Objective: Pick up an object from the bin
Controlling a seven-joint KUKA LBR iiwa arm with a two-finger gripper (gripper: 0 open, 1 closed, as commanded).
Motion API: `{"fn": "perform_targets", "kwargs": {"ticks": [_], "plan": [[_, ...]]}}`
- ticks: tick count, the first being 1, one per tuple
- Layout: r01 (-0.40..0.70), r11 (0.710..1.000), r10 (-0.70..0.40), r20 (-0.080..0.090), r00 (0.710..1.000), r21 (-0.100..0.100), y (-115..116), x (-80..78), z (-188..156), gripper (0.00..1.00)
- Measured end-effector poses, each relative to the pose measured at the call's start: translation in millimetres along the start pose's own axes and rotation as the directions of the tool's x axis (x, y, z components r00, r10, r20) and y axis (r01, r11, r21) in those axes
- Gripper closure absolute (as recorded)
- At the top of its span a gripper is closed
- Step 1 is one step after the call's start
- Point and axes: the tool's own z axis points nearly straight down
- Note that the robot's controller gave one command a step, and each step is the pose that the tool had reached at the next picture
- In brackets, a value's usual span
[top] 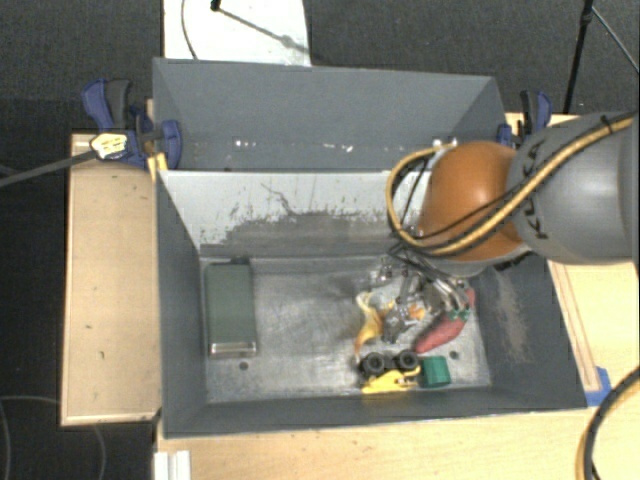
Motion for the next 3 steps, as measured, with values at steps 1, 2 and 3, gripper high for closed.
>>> {"fn": "perform_targets", "kwargs": {"ticks": [1, 2, 3], "plan": [[-0.014, 1.000, 0.014, -0.005, 1.000, -0.001, 11.1, 0.3, -34.5, 1.00], [-0.016, 1.000, 0.016, 0.001, 1.000, 0.000, -4.5, 4.5, -178.5, 1.00], [-0.017, 1.000, 0.017, 0.001, 1.000, 0.000, -4.5, 4.5, -178.5, 1.00]]}}
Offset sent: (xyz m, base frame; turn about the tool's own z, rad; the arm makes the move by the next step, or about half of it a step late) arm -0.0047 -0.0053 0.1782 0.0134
